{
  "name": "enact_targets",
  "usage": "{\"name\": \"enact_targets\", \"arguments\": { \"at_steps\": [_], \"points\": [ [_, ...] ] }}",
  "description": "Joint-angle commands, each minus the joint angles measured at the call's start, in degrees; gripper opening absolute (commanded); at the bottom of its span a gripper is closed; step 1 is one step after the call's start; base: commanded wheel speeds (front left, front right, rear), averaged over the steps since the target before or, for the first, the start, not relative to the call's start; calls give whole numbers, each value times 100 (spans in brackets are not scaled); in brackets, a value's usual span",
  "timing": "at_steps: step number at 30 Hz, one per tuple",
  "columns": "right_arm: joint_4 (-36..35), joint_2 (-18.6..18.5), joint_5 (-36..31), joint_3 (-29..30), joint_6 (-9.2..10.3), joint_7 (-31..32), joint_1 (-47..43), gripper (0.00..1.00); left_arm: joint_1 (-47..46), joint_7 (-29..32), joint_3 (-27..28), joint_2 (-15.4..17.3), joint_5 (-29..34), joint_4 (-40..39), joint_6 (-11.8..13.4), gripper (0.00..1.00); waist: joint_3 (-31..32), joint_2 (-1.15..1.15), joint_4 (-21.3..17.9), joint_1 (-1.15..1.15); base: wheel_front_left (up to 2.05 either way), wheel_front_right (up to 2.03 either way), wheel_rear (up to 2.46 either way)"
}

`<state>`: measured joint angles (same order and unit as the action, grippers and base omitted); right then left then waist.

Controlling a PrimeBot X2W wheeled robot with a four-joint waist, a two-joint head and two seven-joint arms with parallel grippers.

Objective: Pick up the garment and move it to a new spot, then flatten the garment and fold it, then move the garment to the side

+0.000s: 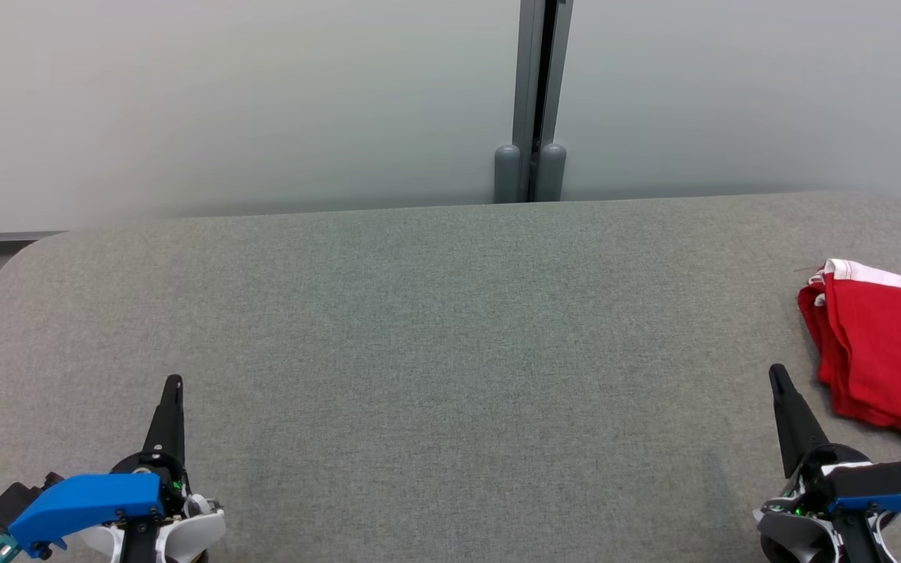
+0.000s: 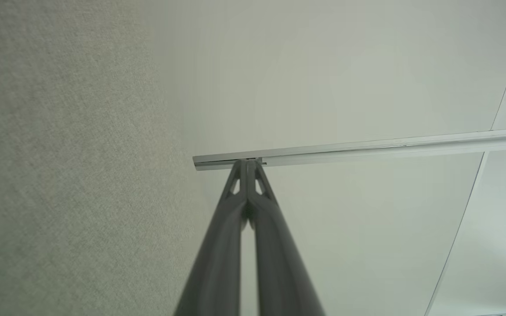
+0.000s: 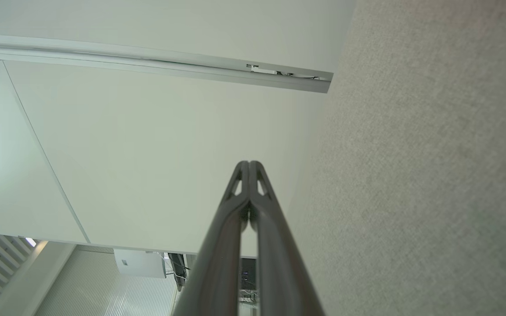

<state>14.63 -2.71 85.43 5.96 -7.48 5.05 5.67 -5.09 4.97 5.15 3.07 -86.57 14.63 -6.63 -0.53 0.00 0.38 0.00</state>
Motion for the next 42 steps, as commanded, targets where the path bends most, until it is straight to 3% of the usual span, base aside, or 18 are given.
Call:
{"name": "enact_targets", "arguments": {
  "at_steps": [1, 16, 42],
  "points": [
    [-42, -28, 109, 20, -2, 38, 78, 0, -105, 32, 54, -9, -80, -38, -51, 0, 2, 0, -2, 0, 0, 0, 0],
    [-73, -30, 719, 71, -2, 168, 90, 0, -153, 182, 163, -27, -595, -74, -115, 0, 34, 0, -37, 0, 0, 0, 0],
    [-71, -29, 706, 68, -2, 169, 89, 0, -144, 181, 160, -26, -589, -71, -103, 0, 35, 0, -38, 0, 0, 0, 0]
  ]
}}
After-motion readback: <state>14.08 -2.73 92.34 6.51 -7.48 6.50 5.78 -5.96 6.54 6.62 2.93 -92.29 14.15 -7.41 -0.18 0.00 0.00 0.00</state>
